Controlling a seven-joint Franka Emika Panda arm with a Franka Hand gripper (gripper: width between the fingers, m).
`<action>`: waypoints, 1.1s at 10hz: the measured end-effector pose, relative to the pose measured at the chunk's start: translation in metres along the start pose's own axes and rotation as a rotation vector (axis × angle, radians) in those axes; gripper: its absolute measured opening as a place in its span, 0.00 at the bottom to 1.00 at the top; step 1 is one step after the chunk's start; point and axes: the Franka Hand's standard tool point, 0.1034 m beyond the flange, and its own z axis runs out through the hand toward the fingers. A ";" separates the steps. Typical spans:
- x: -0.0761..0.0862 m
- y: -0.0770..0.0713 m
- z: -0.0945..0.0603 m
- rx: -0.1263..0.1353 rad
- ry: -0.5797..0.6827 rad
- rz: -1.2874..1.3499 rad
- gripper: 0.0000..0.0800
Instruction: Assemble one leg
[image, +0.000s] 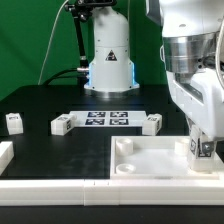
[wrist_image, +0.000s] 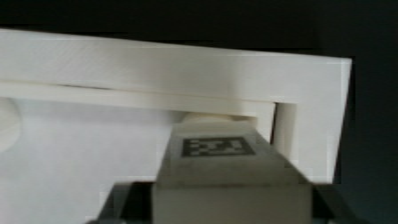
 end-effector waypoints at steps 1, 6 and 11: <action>0.000 0.000 0.000 0.000 -0.002 0.016 0.36; -0.006 0.002 0.000 -0.016 0.001 -0.269 0.77; -0.004 0.001 0.002 -0.027 -0.009 -0.867 0.81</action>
Offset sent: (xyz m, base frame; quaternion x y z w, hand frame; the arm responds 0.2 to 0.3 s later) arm 0.0021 0.0005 0.0026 -0.0127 0.0014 -0.0319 0.9994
